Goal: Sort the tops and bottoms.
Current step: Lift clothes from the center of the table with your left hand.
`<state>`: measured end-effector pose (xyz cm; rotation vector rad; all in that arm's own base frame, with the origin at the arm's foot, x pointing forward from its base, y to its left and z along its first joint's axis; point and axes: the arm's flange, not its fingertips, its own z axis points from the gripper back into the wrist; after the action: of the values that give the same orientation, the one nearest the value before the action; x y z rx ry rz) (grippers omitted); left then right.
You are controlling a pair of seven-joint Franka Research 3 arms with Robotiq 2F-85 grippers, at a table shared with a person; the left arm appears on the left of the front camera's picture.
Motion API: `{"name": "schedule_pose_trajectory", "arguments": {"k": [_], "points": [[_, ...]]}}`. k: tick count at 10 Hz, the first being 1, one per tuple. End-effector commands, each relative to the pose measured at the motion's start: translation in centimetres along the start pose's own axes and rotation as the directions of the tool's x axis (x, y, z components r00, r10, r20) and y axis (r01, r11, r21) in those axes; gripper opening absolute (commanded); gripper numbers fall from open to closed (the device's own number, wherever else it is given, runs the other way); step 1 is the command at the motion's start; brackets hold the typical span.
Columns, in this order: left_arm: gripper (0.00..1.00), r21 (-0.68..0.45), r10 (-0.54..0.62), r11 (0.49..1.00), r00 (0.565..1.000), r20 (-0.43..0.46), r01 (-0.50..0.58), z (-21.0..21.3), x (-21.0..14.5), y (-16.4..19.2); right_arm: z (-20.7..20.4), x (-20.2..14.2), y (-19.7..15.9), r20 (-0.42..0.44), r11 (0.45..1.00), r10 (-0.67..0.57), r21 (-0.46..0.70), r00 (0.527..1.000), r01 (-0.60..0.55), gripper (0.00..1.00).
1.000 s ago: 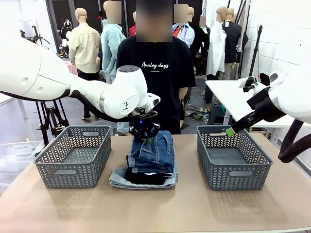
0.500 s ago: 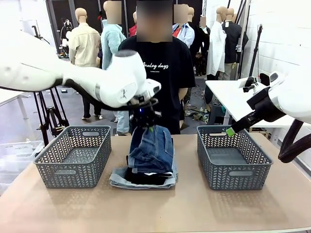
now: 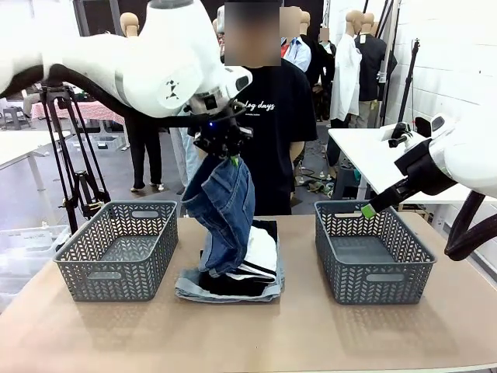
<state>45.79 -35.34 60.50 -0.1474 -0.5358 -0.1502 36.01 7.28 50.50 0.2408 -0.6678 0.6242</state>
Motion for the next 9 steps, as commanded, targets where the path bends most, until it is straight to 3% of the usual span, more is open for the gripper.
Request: {"name": "schedule_pose_trajectory", "arguments": {"k": [1,5,9], "points": [[0.0,-0.014,-0.03,0.999,0.995,0.092,0.031,1.4,-0.6,0.4,-0.3,0.0,-0.2,0.014,1.0,-0.001,0.013,1.0,0.0,1.0],[0.0,-0.002,-0.072,0.997,0.974,0.213,0.074,7.1,-0.9,0.0,-0.3,0.0,-0.2,0.014,1.0,-0.001,0.013,1.0,0.0,1.0],[0.0,-0.023,-0.093,0.995,0.983,0.16,0.098,7.6,-1.1,0.3,-0.3,0.0,-0.2,0.014,1.0,-0.001,0.013,1.0,0.0,1.0]]}}
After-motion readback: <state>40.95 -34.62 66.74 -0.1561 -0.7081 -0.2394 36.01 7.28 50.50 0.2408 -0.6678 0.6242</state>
